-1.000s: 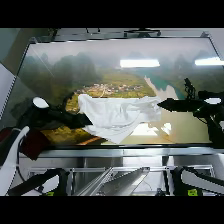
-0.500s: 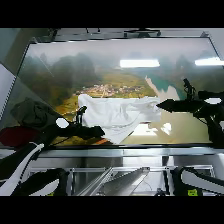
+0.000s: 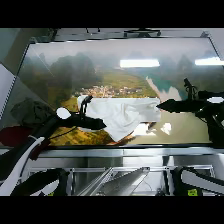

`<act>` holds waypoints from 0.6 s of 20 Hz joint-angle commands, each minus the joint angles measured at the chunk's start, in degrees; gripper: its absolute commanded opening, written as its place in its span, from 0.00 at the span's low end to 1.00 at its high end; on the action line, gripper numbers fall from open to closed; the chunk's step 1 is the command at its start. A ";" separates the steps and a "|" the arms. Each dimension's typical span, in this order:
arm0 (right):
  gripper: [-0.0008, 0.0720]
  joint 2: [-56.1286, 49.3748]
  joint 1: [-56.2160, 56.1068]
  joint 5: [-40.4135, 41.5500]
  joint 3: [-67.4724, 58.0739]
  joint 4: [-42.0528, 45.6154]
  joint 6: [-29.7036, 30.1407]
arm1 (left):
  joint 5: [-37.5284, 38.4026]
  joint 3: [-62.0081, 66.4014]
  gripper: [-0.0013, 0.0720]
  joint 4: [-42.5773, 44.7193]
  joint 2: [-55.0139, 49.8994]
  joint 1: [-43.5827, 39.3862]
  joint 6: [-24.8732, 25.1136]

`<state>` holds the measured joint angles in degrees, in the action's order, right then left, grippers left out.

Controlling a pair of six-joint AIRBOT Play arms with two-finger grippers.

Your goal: Fold the shirts.

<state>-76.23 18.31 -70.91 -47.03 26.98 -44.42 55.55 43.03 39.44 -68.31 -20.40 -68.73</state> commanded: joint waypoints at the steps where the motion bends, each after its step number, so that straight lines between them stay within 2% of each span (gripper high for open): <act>1: 0.04 1.44 3.89 -12.98 -4.35 -4.72 -1.49 | 6.62 9.64 0.05 -0.68 10.49 3.72 -1.70; 3: 0.04 5.42 7.02 -18.12 -8.57 -9.73 -3.30 | 10.21 17.53 0.05 -0.72 16.68 9.31 -3.48; 6: 0.04 14.75 11.72 -18.38 -15.26 -16.79 -5.18 | 17.94 28.83 0.05 -1.14 23.21 19.85 -5.79; 10: 0.04 28.98 17.44 -18.23 -23.54 -32.61 -5.33 | 22.12 39.06 0.06 -12.37 29.66 34.82 -4.09; 12: 0.04 35.85 20.81 -15.80 -28.81 -36.50 -5.33 | 21.77 43.95 0.06 -16.09 31.45 40.74 -2.14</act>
<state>-49.65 34.79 -88.58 -69.28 -0.03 -49.45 75.26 79.90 30.00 -40.42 11.55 -72.88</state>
